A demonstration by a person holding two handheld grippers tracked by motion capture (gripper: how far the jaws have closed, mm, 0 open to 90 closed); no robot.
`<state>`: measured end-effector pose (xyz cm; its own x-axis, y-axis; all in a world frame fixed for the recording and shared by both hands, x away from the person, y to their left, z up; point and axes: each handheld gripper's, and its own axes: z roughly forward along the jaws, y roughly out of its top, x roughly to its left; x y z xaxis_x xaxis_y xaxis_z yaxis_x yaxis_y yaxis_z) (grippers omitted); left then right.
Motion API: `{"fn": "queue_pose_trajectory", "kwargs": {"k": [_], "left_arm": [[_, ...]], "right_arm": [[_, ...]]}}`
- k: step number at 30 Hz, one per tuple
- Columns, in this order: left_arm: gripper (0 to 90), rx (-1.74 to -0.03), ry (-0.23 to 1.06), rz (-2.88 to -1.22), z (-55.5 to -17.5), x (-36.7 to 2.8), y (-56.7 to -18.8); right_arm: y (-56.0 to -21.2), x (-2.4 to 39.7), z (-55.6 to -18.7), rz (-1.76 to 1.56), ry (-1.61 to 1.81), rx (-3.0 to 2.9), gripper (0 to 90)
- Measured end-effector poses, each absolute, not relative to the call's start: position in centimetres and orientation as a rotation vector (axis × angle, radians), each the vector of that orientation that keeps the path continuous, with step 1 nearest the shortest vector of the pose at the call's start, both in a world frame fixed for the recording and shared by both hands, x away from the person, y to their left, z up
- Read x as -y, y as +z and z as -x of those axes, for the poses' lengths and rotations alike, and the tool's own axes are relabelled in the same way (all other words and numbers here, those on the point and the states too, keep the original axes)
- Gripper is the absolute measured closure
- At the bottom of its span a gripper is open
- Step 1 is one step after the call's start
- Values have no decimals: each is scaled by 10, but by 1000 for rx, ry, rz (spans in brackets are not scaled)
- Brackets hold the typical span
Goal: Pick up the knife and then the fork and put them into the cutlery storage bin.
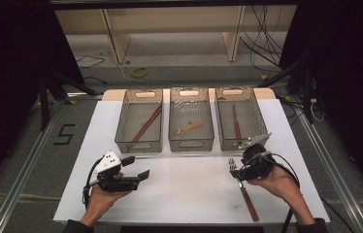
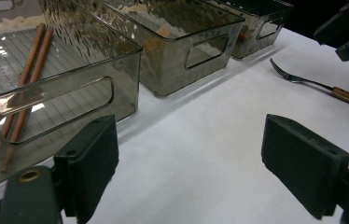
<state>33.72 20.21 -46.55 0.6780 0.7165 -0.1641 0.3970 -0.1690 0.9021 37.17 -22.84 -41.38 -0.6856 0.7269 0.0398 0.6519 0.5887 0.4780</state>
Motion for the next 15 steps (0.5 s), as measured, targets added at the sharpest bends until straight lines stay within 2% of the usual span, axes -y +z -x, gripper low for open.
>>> {"fn": "queue_pose_trajectory", "kwargs": {"k": [15], "left_arm": [[183, -884, 360, -1797, -337, -202, -466]], "right_arm": [[-435, 230, -356, -1167, 556, -2722, 432]]}}
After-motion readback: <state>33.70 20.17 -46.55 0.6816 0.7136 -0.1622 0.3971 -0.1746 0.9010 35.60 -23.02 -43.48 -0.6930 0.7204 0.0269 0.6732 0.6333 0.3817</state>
